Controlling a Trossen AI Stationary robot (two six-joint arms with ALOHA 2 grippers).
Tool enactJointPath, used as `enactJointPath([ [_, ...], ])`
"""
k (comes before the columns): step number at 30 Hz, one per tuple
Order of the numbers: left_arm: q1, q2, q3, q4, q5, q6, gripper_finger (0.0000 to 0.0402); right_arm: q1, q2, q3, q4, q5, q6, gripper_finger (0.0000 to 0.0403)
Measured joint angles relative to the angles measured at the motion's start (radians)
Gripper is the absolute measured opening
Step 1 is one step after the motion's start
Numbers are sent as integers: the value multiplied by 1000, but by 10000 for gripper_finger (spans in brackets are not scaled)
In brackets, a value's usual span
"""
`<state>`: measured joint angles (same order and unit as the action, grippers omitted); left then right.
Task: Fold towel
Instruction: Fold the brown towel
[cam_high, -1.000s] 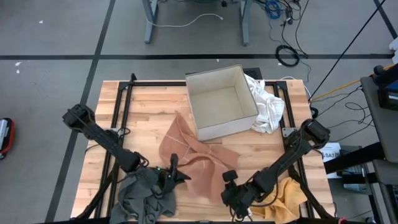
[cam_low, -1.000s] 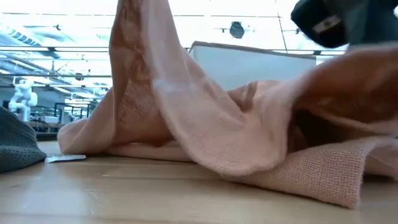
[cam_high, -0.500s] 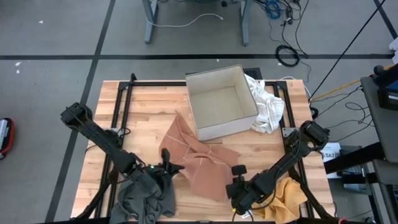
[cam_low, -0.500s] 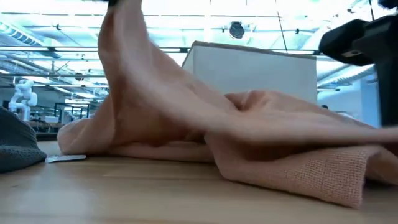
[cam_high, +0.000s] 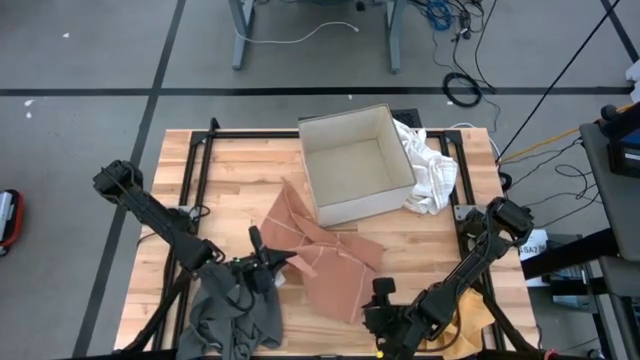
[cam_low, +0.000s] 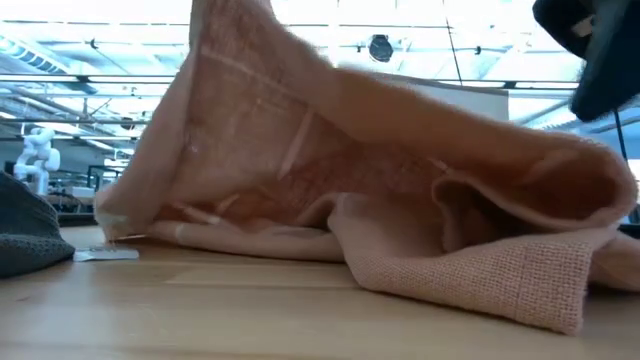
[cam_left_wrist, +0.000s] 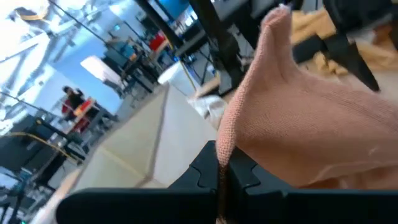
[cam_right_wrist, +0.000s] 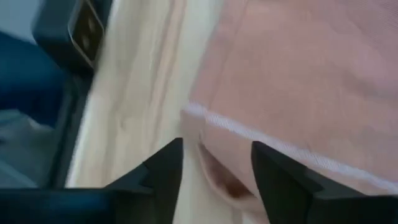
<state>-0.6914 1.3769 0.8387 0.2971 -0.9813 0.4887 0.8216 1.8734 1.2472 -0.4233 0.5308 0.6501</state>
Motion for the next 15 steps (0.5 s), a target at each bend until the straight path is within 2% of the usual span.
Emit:
enactJointPath([
  [6, 43, 0, 2, 127, 0, 123, 0, -2, 62, 1, 89, 63, 29, 203],
  [11, 87, 0, 51, 133, 3, 227, 0, 1, 105, 0, 89, 146, 78, 189],
  [15, 123, 0, 106, 132, 2, 321, 0, 7, 120, 0, 88, 151, 93, 178],
])
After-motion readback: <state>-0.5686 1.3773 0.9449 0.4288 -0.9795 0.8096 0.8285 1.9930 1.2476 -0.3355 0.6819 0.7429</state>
